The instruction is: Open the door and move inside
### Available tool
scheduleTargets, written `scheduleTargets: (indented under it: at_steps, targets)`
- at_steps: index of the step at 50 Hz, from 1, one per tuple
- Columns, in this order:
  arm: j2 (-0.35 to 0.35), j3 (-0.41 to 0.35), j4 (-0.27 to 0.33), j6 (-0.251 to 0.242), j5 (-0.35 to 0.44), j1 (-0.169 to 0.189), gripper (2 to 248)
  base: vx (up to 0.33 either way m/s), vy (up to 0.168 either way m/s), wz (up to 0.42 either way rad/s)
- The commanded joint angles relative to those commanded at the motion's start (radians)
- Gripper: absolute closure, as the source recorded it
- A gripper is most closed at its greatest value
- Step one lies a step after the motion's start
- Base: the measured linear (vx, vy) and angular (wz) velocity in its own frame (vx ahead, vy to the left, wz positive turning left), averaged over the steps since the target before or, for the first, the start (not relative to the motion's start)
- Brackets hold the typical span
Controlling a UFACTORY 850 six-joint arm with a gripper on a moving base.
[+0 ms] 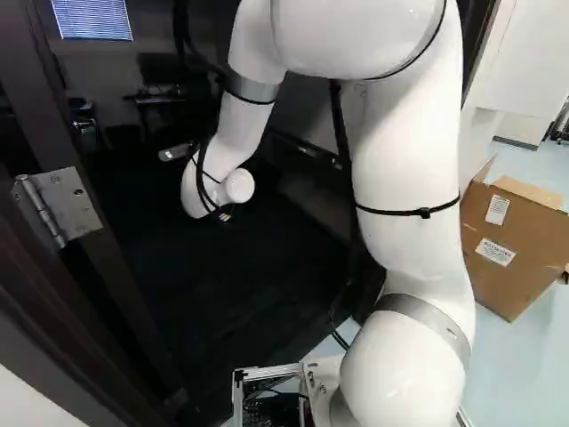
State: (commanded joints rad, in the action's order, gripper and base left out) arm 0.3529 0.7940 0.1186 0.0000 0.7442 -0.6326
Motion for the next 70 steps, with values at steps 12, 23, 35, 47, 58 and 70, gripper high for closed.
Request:
scheduleTargets:
  at_steps: [12, 23, 35, 47, 58, 70]
  targets:
    - [-0.05, -0.056, -0.009, 0.0, 0.01, 0.05, 3, 0.0, 0.0, 0.0]
    - [-0.11, -0.122, -0.021, 0.0, 0.022, 0.11, 3, 0.0, 0.0, 0.0]
    - [-0.187, -0.209, -0.035, 0.0, 0.038, 0.187, 3, 0.0, 0.0, 0.0]
    - [-0.279, -0.312, -0.052, 0.0, 0.057, 0.28, 3, 0.0, 0.0, 0.0]
    - [-0.366, -0.409, -0.069, 0.0, 0.074, 0.366, 3, 0.0, 0.0, 0.0]
    - [-0.446, -0.499, -0.084, 0.0, 0.091, 0.446, 3, 0.0, 0.0, 0.0]
